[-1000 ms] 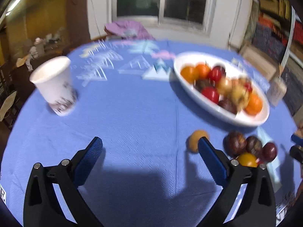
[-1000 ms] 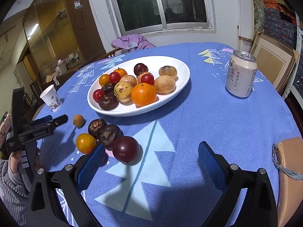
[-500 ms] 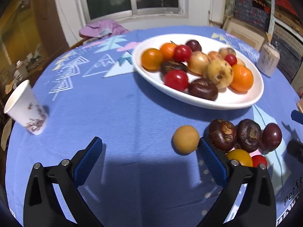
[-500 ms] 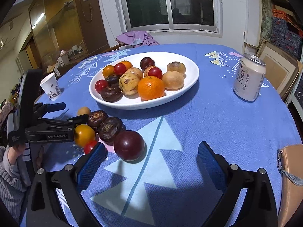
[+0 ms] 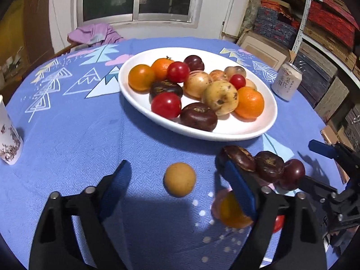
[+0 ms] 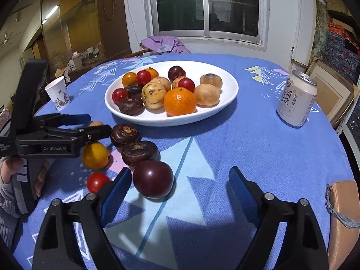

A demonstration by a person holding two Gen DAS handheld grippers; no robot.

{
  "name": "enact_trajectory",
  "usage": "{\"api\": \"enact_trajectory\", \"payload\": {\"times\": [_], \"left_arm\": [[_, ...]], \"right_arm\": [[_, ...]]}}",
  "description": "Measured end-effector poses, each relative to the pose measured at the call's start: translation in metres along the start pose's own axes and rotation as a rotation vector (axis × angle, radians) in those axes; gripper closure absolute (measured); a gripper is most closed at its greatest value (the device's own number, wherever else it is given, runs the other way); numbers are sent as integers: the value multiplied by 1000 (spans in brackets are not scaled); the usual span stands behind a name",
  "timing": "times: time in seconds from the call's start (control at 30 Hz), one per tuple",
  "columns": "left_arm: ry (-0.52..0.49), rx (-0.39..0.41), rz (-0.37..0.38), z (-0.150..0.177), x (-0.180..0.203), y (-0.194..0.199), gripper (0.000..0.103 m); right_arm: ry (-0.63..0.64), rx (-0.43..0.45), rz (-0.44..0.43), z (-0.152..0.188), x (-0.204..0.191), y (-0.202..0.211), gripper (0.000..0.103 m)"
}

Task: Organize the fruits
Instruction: 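Grasp a tan round fruit with the left tool while the right tool grasps a dark plum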

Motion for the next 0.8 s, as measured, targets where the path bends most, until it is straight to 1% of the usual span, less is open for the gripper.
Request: {"api": "enact_trajectory", "payload": {"times": [0.1, 0.17, 0.2, 0.23, 0.27, 0.3, 0.33, 0.37, 0.47, 0.53, 0.67, 0.73, 0.77, 0.8], "left_arm": [[28, -13, 13, 1, -4, -2, 19], [68, -33, 40, 3, -10, -4, 18], [58, -34, 41, 4, -12, -3, 18], [39, -38, 14, 6, -12, -1, 18], [27, -40, -15, 8, -14, -1, 13], [28, -35, -31, 9, -16, 2, 7], [25, -31, -34, 10, -15, 3, 8], [21, -28, -36, 10, -15, 4, 8], [1, -18, -45, 9, -12, 6, 7], [-22, -20, -20, 9, -6, 6, 7], [-52, -32, 38, 9, 9, 2, 7], [-61, -33, 45, 7, 14, 0, 7], [-65, -31, 47, 7, 16, 0, 12], [-72, -29, 64, 6, 19, 0, 20]], "right_arm": [[31, -2, -8, 1, -7, -1, 23], [47, -7, -16, 1, -11, -2, 29], [52, -11, -28, 1, -14, -3, 33], [58, -16, -39, 1, -16, -3, 38], [70, -23, -57, 2, -21, -4, 46], [83, -29, -70, 3, -25, -5, 51], [95, -32, -77, 3, -28, -6, 57], [109, -34, -79, 4, -31, -6, 61], [103, -41, -89, 5, -31, -7, 62], [86, -45, -105, 5, -29, -8, 62], [82, -51, -107, 6, -30, -8, 63], [80, -55, -100, 7, -28, -7, 63], [76, -56, -98, 7, -27, -7, 63], [70, -57, -100, 7, -26, -7, 63]]}}
Point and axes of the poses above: each gripper's, at about its wrist camera, not at the fingertips, and y roughly against the way its jaws point, x to its right, z to its underside, the point moved 8 cm from there along -y, roughly the way its jaws point, and after that the axes turned 5 degrees about -x, right-handed, at the moved point
